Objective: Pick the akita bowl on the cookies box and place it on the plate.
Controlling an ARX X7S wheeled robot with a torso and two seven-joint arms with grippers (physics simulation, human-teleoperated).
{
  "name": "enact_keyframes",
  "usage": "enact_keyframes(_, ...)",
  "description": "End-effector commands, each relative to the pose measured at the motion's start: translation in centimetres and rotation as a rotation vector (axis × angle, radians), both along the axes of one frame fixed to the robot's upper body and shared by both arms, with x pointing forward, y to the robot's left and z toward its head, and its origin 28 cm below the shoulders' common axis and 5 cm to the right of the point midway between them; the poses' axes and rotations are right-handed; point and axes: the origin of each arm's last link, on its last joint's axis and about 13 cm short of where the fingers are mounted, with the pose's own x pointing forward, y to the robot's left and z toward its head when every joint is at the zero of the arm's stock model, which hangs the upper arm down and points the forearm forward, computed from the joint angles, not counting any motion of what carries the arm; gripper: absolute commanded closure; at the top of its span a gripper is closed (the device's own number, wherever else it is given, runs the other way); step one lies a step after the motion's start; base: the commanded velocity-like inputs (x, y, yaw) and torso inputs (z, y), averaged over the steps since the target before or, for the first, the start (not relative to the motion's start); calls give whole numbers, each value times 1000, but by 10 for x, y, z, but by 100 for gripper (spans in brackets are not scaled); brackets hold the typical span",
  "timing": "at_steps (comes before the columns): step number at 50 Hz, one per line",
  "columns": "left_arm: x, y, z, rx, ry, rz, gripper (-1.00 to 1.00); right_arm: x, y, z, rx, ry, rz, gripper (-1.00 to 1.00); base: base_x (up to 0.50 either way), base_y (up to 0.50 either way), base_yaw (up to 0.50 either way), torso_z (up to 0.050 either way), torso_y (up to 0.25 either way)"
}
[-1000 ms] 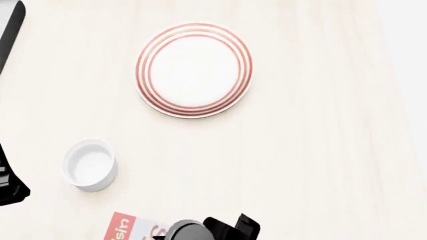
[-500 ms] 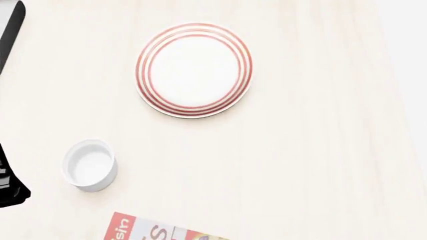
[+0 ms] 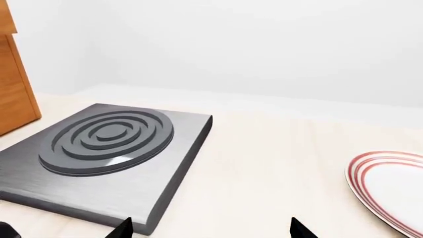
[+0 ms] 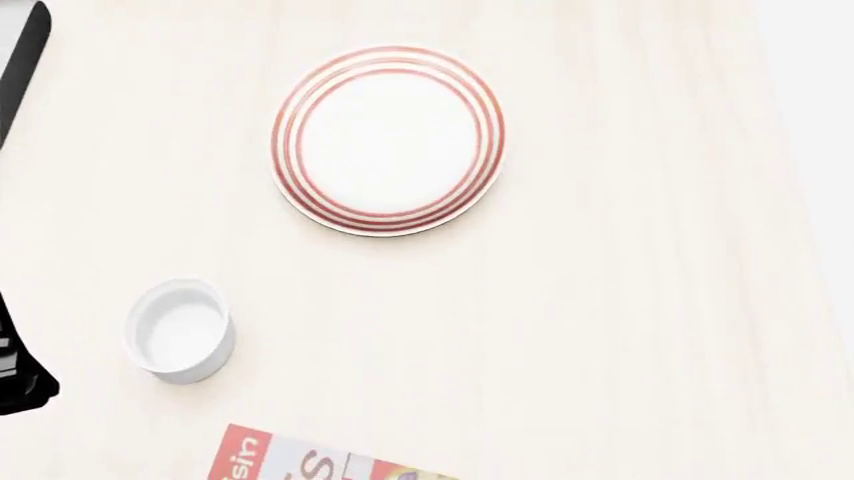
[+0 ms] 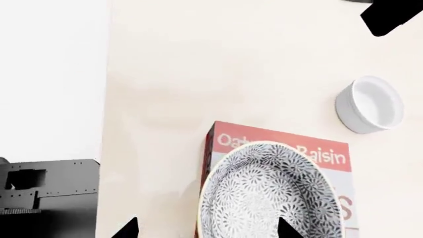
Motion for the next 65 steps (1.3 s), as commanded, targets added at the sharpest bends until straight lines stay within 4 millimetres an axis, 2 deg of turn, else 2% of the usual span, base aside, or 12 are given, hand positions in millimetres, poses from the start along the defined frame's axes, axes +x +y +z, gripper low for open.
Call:
enact_keyframes(1,-1,0,0,-2,0,-1,-100,2,2,-1,-78,15,-7,-100,0,0,0,0,0)
enact_keyframes(22,-2,0,0,-5,0,-6,-100,8,-1,3,-130,-17,-50,-100,0,0,0,0,0)
enact_keyframes(40,-1,1,0,-6,-1,-3,-100,5,4,-4,-136,-19,29,-100,0,0,0,0,0)
enact_keyframes(63,-3,1,-1,-7,-2,-6,-100,17,2,-12,-154,-14,23,-100,0,0,0,0,0)
enact_keyframes(64,-3,1,-1,-7,-2,-6,-100,17,2,-13,-155,-16,26,100,0,0,0,0,0)
enact_keyframes(65,-2,2,-1,-7,-2,-6,-100,17,2,-14,-156,-18,30,100,0,0,0,0,0)
